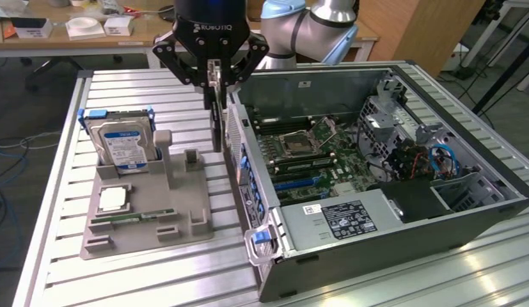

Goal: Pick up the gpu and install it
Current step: 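Pick up the gpu and move the gpu toward the slot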

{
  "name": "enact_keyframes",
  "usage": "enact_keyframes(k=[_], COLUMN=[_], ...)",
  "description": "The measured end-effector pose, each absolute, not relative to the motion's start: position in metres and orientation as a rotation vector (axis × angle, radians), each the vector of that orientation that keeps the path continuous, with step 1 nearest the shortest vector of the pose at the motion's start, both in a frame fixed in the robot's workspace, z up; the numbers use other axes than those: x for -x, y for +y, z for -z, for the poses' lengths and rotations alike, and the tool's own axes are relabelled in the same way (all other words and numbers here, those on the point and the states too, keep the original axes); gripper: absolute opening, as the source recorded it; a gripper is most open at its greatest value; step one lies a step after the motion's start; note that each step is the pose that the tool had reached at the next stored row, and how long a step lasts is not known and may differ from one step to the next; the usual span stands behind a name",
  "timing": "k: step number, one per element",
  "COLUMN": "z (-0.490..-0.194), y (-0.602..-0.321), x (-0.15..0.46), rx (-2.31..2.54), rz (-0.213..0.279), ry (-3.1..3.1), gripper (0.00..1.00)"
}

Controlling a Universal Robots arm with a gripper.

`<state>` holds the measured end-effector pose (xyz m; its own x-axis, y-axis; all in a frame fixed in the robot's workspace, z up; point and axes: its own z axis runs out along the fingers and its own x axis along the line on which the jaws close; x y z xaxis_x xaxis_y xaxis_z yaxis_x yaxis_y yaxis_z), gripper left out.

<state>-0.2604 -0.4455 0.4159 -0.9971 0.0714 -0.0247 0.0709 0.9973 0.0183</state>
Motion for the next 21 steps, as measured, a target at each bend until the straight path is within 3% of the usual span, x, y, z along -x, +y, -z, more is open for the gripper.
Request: enact_keyframes(k=[21], z=[-0.416], y=[-0.446], x=[0.248], rx=[-0.108], rz=[-0.027], ry=[3.114], gripper=[0.26])
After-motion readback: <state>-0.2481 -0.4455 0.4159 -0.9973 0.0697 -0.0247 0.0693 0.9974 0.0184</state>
